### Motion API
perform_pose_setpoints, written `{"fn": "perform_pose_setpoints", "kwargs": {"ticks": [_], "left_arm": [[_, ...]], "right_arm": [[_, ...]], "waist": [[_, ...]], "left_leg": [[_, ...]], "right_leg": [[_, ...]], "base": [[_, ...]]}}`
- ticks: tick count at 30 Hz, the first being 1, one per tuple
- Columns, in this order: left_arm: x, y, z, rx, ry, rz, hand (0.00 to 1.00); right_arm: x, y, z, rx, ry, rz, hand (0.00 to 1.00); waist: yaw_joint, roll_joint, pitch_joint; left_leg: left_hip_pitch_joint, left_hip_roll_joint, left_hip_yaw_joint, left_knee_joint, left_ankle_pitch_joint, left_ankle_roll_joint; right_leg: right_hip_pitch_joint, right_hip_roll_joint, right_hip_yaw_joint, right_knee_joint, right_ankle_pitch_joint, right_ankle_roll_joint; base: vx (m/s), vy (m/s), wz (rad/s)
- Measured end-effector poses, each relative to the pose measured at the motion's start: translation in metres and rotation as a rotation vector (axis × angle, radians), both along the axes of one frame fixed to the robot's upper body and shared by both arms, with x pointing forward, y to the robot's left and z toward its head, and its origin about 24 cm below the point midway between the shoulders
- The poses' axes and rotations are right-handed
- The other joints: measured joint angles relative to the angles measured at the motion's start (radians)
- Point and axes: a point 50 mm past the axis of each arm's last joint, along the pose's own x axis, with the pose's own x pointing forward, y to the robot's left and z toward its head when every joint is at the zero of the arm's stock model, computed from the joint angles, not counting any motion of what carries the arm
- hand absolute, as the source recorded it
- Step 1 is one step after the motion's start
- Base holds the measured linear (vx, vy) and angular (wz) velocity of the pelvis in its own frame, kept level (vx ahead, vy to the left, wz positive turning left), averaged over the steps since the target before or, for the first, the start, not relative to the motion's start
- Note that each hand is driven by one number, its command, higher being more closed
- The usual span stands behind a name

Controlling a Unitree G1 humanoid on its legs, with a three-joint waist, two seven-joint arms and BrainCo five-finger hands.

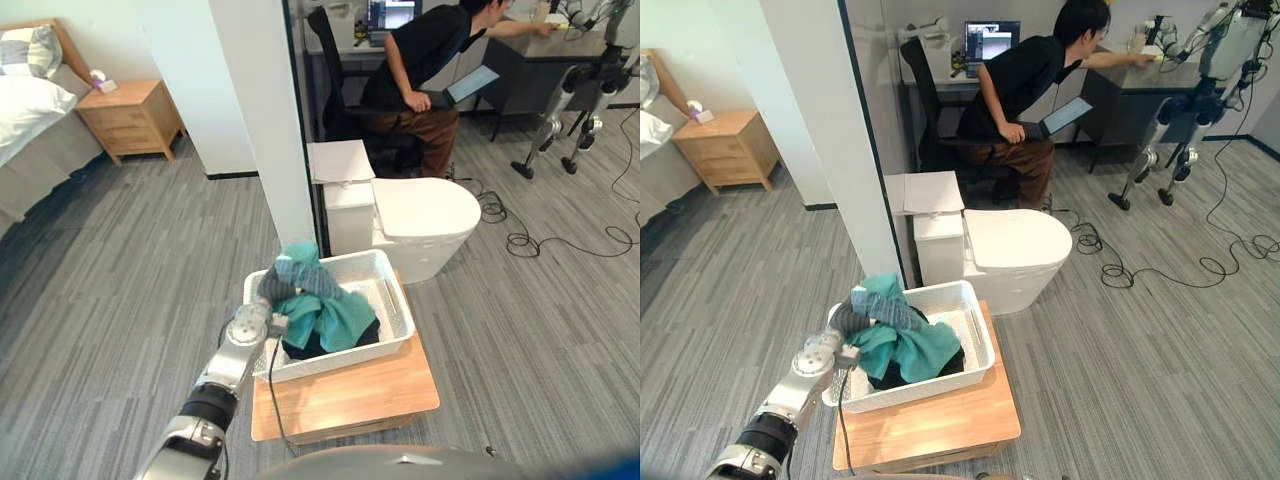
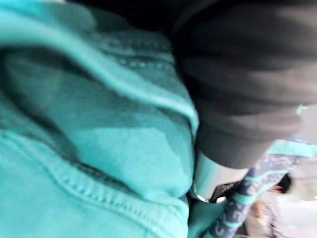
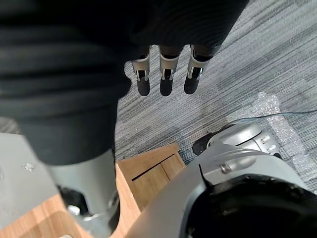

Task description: Tidy the bed and pick cloth on bed and put in laundry

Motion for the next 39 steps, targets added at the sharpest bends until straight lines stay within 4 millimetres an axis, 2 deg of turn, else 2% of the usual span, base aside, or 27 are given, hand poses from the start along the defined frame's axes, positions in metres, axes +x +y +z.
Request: {"fn": "perform_pose_setpoints", "kwargs": {"ticks": [10, 14, 15, 18, 24, 30, 33, 36, 39], "left_arm": [[-0.017, 0.007, -0.03, 0.079, 0.124, 0.065, 1.0], [-0.019, 0.024, -0.034, 0.126, 0.139, 0.16, 1.0], [-0.017, 0.026, -0.032, 0.133, 0.131, 0.168, 0.0], [-0.003, 0.033, -0.021, 0.161, 0.078, 0.197, 0.0], [0.013, 0.037, -0.004, 0.129, -0.004, 0.24, 0.0], [0.013, 0.047, 0.003, 0.042, -0.051, 0.305, 0.0], [0.014, 0.048, 0.011, -0.033, -0.088, 0.291, 0.0], [0.009, 0.045, 0.007, -0.137, -0.069, 0.255, 0.0], [0.005, 0.043, 0.004, -0.186, -0.057, 0.248, 0.0]], "right_arm": [[0.011, -0.002, 0.002, -0.01, -0.024, 0.056, 0.0], [0.022, -0.003, 0.004, -0.015, -0.055, 0.079, 0.0], [0.025, -0.003, 0.005, -0.016, -0.064, 0.081, 0.0], [0.036, -0.003, 0.007, -0.018, -0.101, 0.088, 0.0], [0.04, -0.004, 0.01, -0.017, -0.14, 0.097, 0.0], [0.037, -0.005, 0.01, -0.003, -0.156, 0.085, 0.0], [0.032, -0.007, 0.01, 0.007, -0.153, 0.041, 0.0], [0.028, -0.007, 0.009, 0.009, -0.139, 0.036, 0.0], [0.026, -0.006, 0.008, 0.012, -0.126, 0.041, 0.0]], "waist": [[-0.005, 0.013, 0.013], [-0.002, 0.018, 0.044], [-0.002, 0.018, 0.049], [-0.003, 0.022, 0.081], [-0.005, 0.031, 0.089], [0.002, 0.031, 0.094], [0.017, 0.03, 0.093], [0.02, 0.038, 0.08], [0.023, 0.035, 0.061]], "left_leg": [[-0.061, -0.002, 0.02, 0.005, -0.002, -0.001], [-0.095, 0.008, 0.035, 0.006, 0.006, -0.004], [-0.104, 0.008, 0.036, 0.006, 0.008, -0.003], [-0.131, 0.017, 0.045, 0.006, 0.017, -0.002], [-0.131, 0.031, 0.049, 0.006, 0.021, -0.006], [-0.07, 0.031, 0.045, 0.006, 0.02, -0.007], [-0.04, 0.023, 0.039, 0.004, 0.02, -0.007], [-0.023, 0.021, 0.019, 0.0, 0.021, -0.005], [-0.015, 0.021, 0.003, 0.0, 0.022, -0.003]], "right_leg": [[-0.072, 0.01, 0.008, 0.002, 0.011, 0.001], [-0.111, 0.02, 0.032, 0.003, 0.027, -0.005], [-0.118, 0.021, 0.033, 0.003, 0.029, -0.005], [-0.158, 0.029, 0.036, 0.024, 0.04, -0.008], [-0.165, 0.036, 0.036, 0.034, 0.042, -0.011], [-0.101, 0.035, 0.034, 0.032, 0.039, -0.013], [-0.068, 0.027, 0.032, 0.033, 0.012, -0.017], [-0.049, 0.022, 0.015, 0.035, 0.002, -0.012], [-0.031, 0.018, -0.002, 0.029, 0.0, -0.011]], "base": [[-0.01, -0.025, -0.07], [-0.03, -0.029, -0.1], [-0.02, -0.046, -0.11], [-0.03, -0.037, -0.09], [-0.03, -0.049, -0.02], [-0.06, -0.026, 0.03], [-0.08, -0.02, 0.06], [-0.09, -0.021, 0.17], [-0.05, -0.007, 0.19]]}}
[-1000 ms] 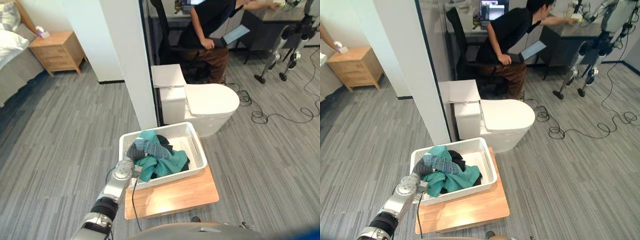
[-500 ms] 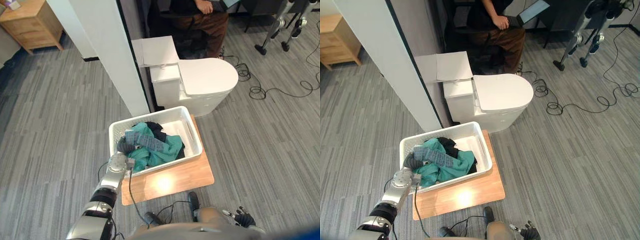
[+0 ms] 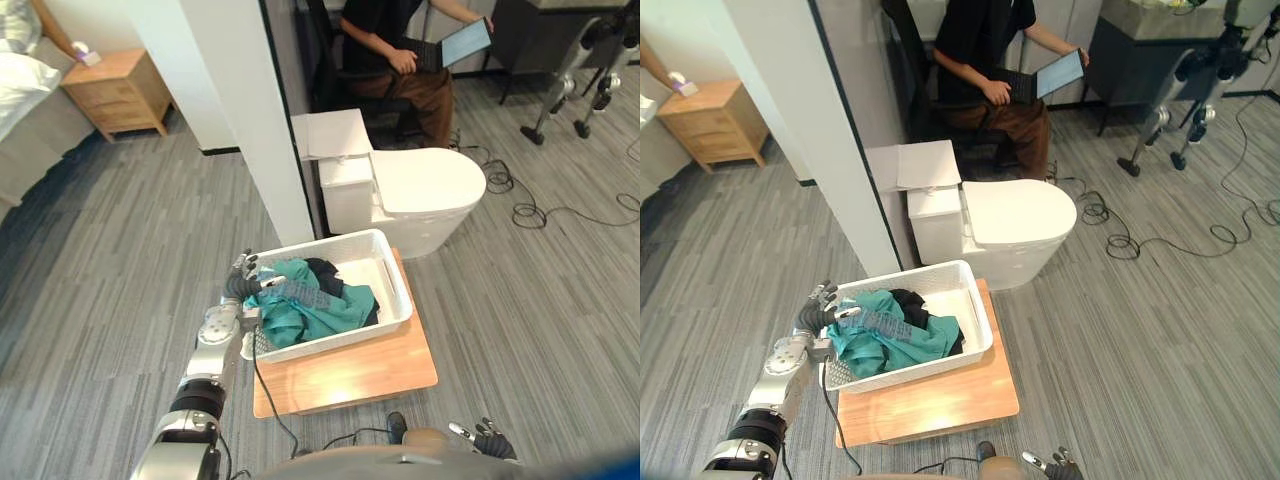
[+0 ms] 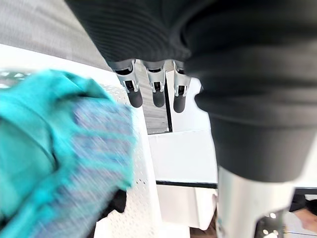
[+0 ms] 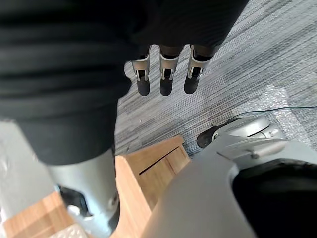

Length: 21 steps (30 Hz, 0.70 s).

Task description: Tidy the bed and pick cloth on bed and put in laundry

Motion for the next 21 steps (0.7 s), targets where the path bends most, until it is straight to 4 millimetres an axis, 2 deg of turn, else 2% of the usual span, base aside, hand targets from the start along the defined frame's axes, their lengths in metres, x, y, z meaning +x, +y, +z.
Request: {"fn": "perform_pose_setpoints", "kwargs": {"ticks": [7, 10, 14, 17, 19, 21], "left_arm": [[-0.003, 0.002, 0.018, -0.183, -0.123, 0.044, 0.0], [-0.013, 0.005, 0.014, -0.277, -0.129, 0.085, 0.0], [-0.054, 0.003, -0.022, -0.35, 0.006, 0.174, 0.0], [-0.106, -0.003, -0.068, -0.454, 0.2, 0.332, 0.0], [-0.138, -0.008, -0.09, -0.496, 0.312, 0.418, 0.0], [-0.159, -0.012, -0.102, -0.515, 0.383, 0.467, 0.0]], "right_arm": [[-0.003, 0.005, -0.002, -0.003, 0.029, 0.048, 0.0], [0.0, 0.005, -0.002, -0.012, 0.027, 0.075, 0.0], [-0.001, 0.005, -0.002, -0.024, 0.043, 0.099, 0.0], [-0.003, 0.004, -0.003, -0.033, 0.058, 0.118, 0.0], [-0.002, 0.004, -0.003, -0.042, 0.062, 0.142, 0.0], [0.001, 0.005, -0.002, -0.041, 0.055, 0.146, 0.0]], "waist": [[0.015, -0.014, -0.045], [0.023, -0.014, -0.051], [0.032, -0.015, -0.051], [0.056, -0.018, -0.052], [0.062, -0.021, -0.054], [0.076, -0.023, -0.055]], "left_leg": [[0.017, -0.005, -0.024, 0.0, -0.003, 0.002], [0.017, -0.007, -0.034, 0.0, -0.003, 0.002], [0.016, -0.015, -0.065, 0.0, -0.003, 0.002], [0.015, -0.019, -0.087, 0.0, -0.004, 0.003], [0.014, -0.023, -0.104, 0.0, -0.005, 0.004], [0.012, -0.025, -0.118, 0.0, -0.005, 0.004]], "right_leg": [[0.038, -0.008, -0.023, -0.018, 0.002, 0.002], [0.046, -0.01, -0.037, -0.026, 0.002, 0.002], [0.068, -0.015, -0.062, -0.041, 0.0, 0.004], [0.078, -0.02, -0.078, -0.045, -0.003, 0.008], [0.084, -0.023, -0.086, -0.045, -0.006, 0.01], [0.086, -0.026, -0.099, -0.045, -0.006, 0.011]], "base": [[-0.02, 0.002, 0.1], [-0.02, -0.012, 0.08], [-0.02, -0.008, 0.23], [-0.01, -0.008, 0.19], [-0.01, -0.003, 0.18], [-0.02, -0.005, 0.13]]}}
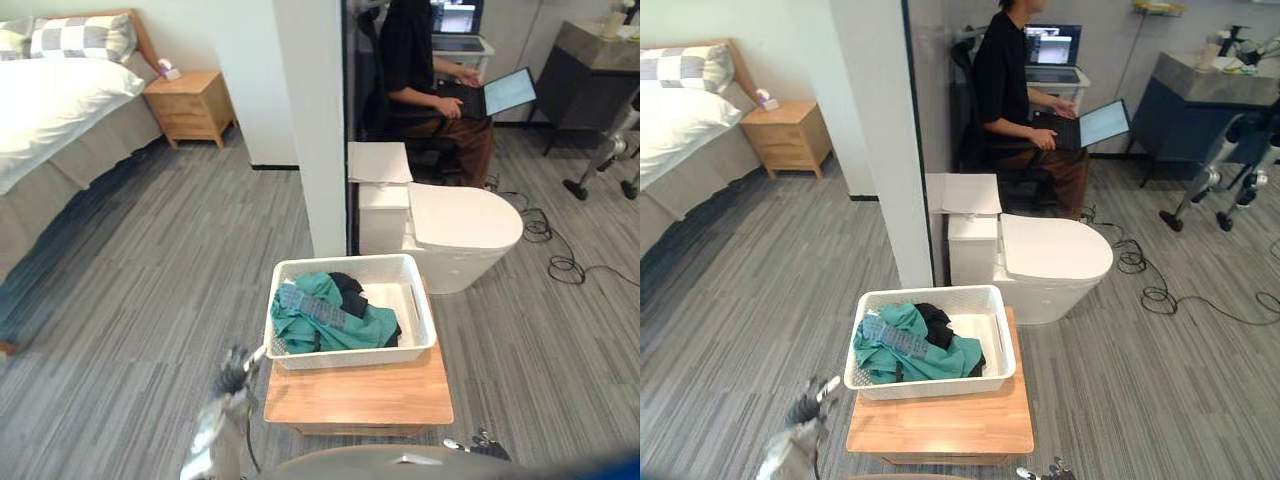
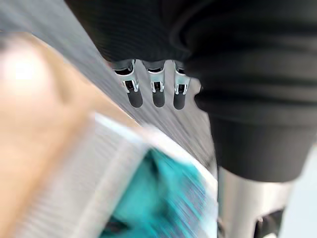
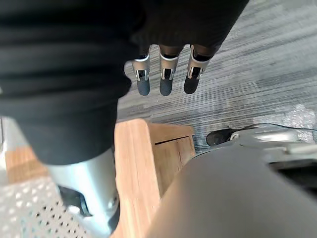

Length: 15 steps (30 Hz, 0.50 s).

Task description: Tidy the bed and pick cloth on bed and put in laundry

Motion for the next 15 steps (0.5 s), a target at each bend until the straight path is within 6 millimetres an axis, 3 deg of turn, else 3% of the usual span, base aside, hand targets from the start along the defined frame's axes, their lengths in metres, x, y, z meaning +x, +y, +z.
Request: {"fn": "perform_pose_setpoints", "kwargs": {"ticks": [5, 7, 11, 15], "left_arm": [[-0.068, -0.02, -0.031, -0.107, 0.244, 0.068, 0.0], [-0.082, -0.021, -0.034, -0.093, 0.286, 0.061, 0.0], [-0.087, -0.024, -0.036, -0.082, 0.317, 0.034, 0.0], [-0.083, -0.023, -0.037, -0.027, 0.373, -0.109, 0.0]], "right_arm": [[0.003, 0.0, -0.001, 0.001, 0.005, 0.002, 0.0], [0.002, -0.001, -0.002, 0.0, 0.017, 0.001, 0.0], [0.003, -0.004, -0.002, -0.005, 0.018, 0.002, 0.0], [0.003, -0.006, -0.003, -0.007, 0.03, -0.004, 0.0]], "waist": [[0.013, -0.004, -0.013], [0.02, -0.001, -0.022], [0.032, 0.005, -0.022], [0.032, 0.011, -0.026]], "left_leg": [[-0.011, -0.012, -0.054, 0.0, -0.003, 0.012], [-0.014, -0.012, -0.062, 0.0, -0.004, 0.014], [-0.017, -0.018, -0.067, -0.001, -0.007, 0.019], [-0.023, -0.027, -0.073, -0.001, -0.011, 0.025]], "right_leg": [[0.013, -0.016, -0.036, 0.0, -0.017, 0.006], [0.013, -0.02, -0.045, 0.0, -0.018, 0.007], [0.013, -0.028, -0.052, 0.001, -0.018, 0.01], [0.012, -0.031, -0.058, -0.001, -0.018, 0.015]], "base": [[-0.03, 0.006, 0.28], [0.0, 0.006, 0.14], [-0.01, 0.009, 0.05], [0.0, 0.007, 0.04]]}}
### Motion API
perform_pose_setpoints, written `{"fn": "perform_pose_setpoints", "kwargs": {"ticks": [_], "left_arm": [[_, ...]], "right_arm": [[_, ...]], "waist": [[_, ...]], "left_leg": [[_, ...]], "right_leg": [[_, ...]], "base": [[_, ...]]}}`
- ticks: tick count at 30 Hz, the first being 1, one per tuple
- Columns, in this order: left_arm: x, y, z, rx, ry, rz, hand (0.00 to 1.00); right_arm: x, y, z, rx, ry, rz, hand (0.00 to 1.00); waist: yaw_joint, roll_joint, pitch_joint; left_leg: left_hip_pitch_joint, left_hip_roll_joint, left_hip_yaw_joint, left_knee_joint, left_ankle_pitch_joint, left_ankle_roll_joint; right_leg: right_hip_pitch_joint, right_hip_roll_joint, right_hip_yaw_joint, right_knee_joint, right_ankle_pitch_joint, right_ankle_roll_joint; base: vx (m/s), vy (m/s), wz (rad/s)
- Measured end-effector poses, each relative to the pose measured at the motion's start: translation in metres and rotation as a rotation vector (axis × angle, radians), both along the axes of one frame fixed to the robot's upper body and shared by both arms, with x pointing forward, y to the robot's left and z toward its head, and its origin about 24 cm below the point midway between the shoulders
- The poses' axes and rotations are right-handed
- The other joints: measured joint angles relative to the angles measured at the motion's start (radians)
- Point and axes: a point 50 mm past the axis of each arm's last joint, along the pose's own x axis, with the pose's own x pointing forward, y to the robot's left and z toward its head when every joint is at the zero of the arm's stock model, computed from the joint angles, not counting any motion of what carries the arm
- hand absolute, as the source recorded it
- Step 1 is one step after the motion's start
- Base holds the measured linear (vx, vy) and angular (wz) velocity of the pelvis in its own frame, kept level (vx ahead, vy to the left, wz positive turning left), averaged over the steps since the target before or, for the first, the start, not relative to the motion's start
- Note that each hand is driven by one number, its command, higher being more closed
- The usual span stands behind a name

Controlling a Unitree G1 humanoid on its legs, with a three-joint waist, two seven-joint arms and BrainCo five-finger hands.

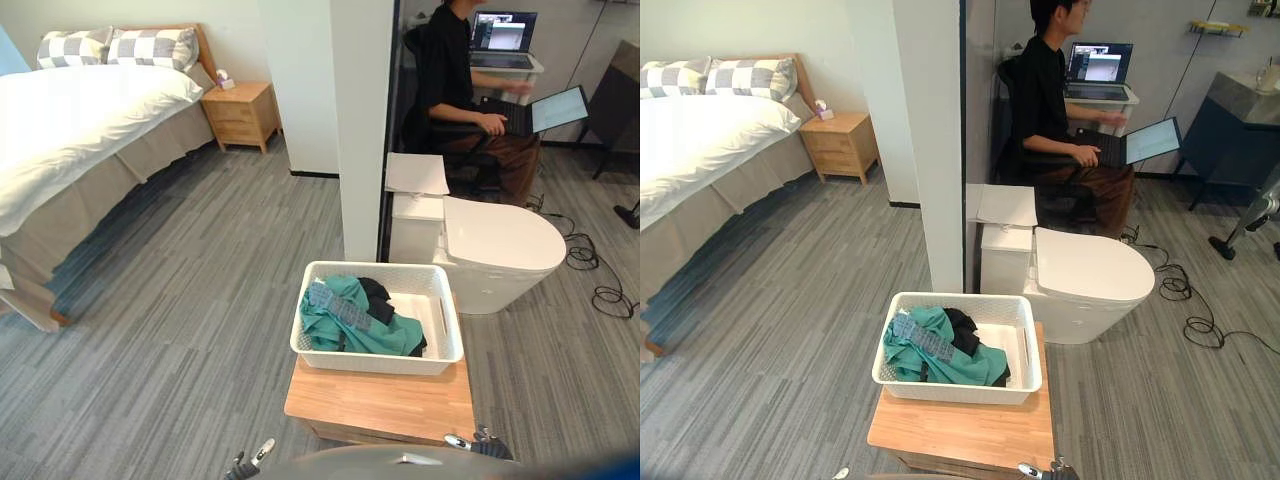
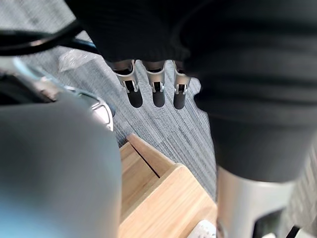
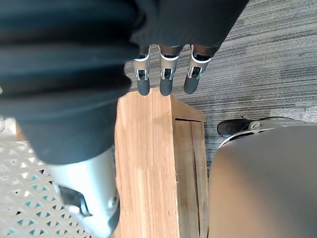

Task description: Tidy the bed and pick cloth on bed and put in laundry

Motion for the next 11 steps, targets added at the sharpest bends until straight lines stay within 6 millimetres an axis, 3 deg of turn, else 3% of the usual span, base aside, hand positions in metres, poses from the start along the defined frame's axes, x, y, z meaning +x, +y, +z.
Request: {"fn": "perform_pose_setpoints", "kwargs": {"ticks": [6, 11], "left_arm": [[0.0104, 0.0035, -0.0014, 0.02, 0.06, -0.161, 0.0], [0.0123, 0.0038, -0.0028, -0.02, 0.127, -0.198, 0.0]], "right_arm": [[-0.0002, -0.0001, -0.001, 0.01, 0.006, -0.032, 0.0], [0.0028, 0.0005, -0.0019, 0.007, 0.018, -0.034, 0.0]], "waist": [[0.0, -0.001, 0.0], [-0.001, 0.0, -0.001]], "left_leg": [[-0.005, -0.002, -0.004, 0.0, 0.0, 0.001], [-0.004, -0.002, 0.003, 0.0, 0.0, 0.0]], "right_leg": [[0.0, 0.001, -0.003, -0.002, 0.003, 0.003], [0.001, 0.004, -0.003, -0.006, 0.004, 0.002]], "base": [[0.01, -0.003, 0.02], [0.0, -0.004, -0.01]]}}
